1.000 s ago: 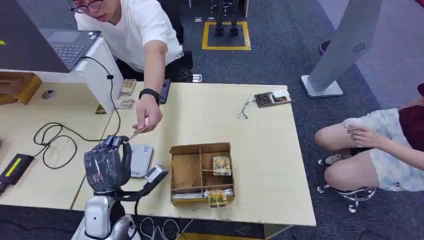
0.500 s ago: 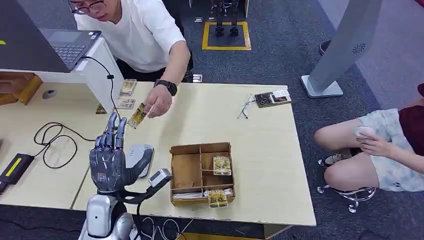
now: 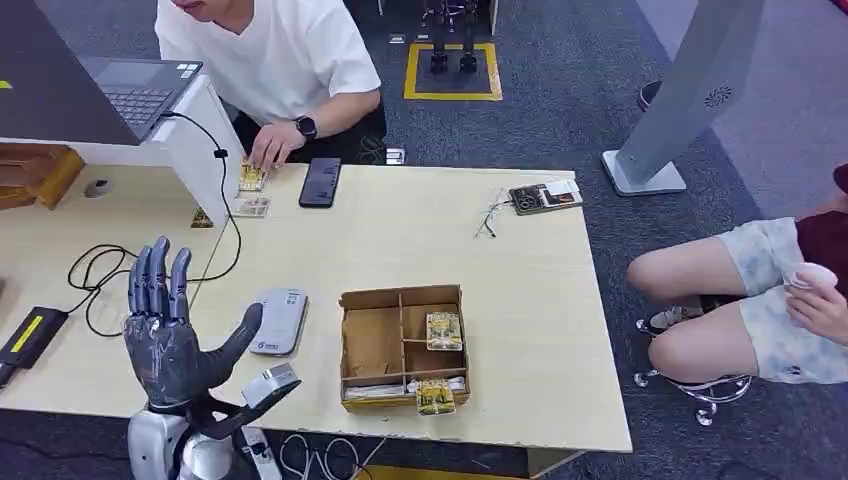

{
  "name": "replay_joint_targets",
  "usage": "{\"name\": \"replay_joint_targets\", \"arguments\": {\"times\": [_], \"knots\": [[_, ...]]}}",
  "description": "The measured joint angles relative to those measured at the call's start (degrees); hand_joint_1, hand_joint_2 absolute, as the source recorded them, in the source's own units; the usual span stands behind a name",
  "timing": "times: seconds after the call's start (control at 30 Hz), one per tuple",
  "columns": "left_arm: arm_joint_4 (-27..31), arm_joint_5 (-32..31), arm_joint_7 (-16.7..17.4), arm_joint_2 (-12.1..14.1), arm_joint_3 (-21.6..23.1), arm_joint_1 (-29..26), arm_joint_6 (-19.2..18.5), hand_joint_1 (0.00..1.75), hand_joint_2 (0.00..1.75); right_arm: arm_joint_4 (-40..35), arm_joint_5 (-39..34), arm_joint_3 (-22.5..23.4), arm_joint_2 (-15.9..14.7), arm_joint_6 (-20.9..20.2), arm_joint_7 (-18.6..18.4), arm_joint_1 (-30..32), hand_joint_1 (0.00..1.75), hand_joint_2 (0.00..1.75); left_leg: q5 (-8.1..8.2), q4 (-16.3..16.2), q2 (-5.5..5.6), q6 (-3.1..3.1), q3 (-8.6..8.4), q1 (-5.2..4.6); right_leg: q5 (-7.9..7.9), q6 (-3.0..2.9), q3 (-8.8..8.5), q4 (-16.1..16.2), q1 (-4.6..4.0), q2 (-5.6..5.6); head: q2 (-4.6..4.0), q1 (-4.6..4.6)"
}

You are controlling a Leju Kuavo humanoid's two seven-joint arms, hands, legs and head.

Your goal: Pass the card to the sensor for recognition and then transmit it.

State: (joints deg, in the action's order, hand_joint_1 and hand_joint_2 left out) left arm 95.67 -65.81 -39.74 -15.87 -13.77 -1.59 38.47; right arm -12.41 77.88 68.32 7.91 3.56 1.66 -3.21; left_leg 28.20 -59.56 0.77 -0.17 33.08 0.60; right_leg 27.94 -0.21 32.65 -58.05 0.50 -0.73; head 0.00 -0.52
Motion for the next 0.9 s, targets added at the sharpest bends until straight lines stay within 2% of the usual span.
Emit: {"name": "replay_joint_targets", "arguments": {"times": [0.13,0.4,0.6,0.9], "knots": [[1.7,4.3,-0.5,-0.1,1.6,-3.5,0.0,0.0,1.75,0.0,-0.4,0.2,0.0,0.1,0.0,0.1,0.0,1.75,0.0,0.0,-0.02,0.0,0.0,-0.01,0.01,0.01,0.01,0.0,0.0,-0.01,0.0,0.0],[4.1,8.5,-0.5,0.0,8.9,-10.1,0.0,0.0,1.75,0.0,-1.4,0.7,0.1,0.3,0.0,0.1,0.0,1.75,0.04,0.0,-0.02,0.06,0.01,-0.02,0.01,0.02,0.01,0.0,0.01,0.0,0.0,0.0],[5.6,4.6,-0.5,0.7,13.3,-13.3,0.0,0.0,1.75,0.0,-1.4,1.3,0.2,0.3,0.0,0.1,0.0,1.75,0.05,0.0,-0.02,0.07,0.0,-0.01,0.01,0.02,0.01,0.0,0.01,0.01,0.0,-0.02],[6.4,-0.9,-0.5,3.6,18.5,-15.4,0.0,0.0,1.75,0.0,-1.4,1.8,0.2,0.2,0.1,0.1,0.0,1.75,0.05,0.0,-0.02,0.07,0.0,-0.01,0.01,0.02,0.0,0.0,0.0,0.01,0.0,0.0]]}}
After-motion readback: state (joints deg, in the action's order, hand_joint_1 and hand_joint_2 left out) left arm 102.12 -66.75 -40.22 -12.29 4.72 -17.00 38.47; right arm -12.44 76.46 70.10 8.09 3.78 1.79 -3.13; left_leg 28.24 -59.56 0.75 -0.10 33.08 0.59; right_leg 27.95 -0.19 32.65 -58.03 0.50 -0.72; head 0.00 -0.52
